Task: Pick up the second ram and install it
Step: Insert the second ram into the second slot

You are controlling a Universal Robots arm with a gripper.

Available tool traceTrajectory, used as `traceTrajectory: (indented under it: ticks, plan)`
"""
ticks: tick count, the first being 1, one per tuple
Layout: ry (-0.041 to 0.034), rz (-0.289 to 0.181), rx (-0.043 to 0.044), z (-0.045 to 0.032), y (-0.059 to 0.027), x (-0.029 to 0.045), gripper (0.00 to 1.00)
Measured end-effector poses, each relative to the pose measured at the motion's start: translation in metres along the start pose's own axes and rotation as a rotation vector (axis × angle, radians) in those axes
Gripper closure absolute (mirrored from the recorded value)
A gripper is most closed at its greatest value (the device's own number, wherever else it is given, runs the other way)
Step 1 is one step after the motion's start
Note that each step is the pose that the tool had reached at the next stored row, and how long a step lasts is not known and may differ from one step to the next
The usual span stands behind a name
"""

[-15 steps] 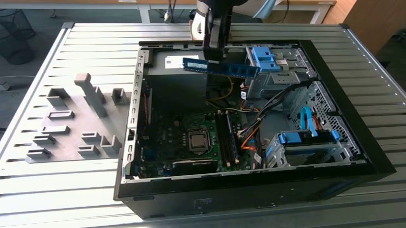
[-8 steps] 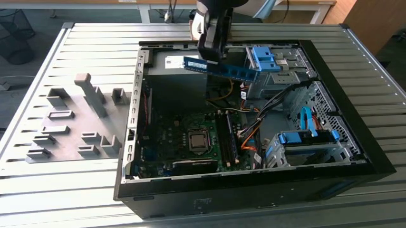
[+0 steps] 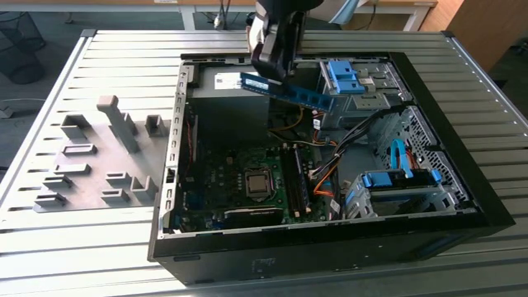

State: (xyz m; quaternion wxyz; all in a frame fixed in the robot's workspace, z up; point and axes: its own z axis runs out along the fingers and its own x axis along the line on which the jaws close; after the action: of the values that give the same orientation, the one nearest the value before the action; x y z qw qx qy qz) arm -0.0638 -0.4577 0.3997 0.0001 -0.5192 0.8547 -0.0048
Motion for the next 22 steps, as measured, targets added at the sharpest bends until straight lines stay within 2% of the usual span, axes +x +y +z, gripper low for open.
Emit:
traceTrajectory:
  ticks: [14, 18, 22]
  plan:
    - [0.0048, 0.201, 0.0006, 0.0022, 0.0000, 0.0000, 0.86]
    - [0.0052, 0.239, 0.0004, 0.0025, 0.0000, 0.0000, 0.86]
    - [0.0053, 0.256, 0.0003, 0.0026, 0.0000, 0.0000, 0.86]
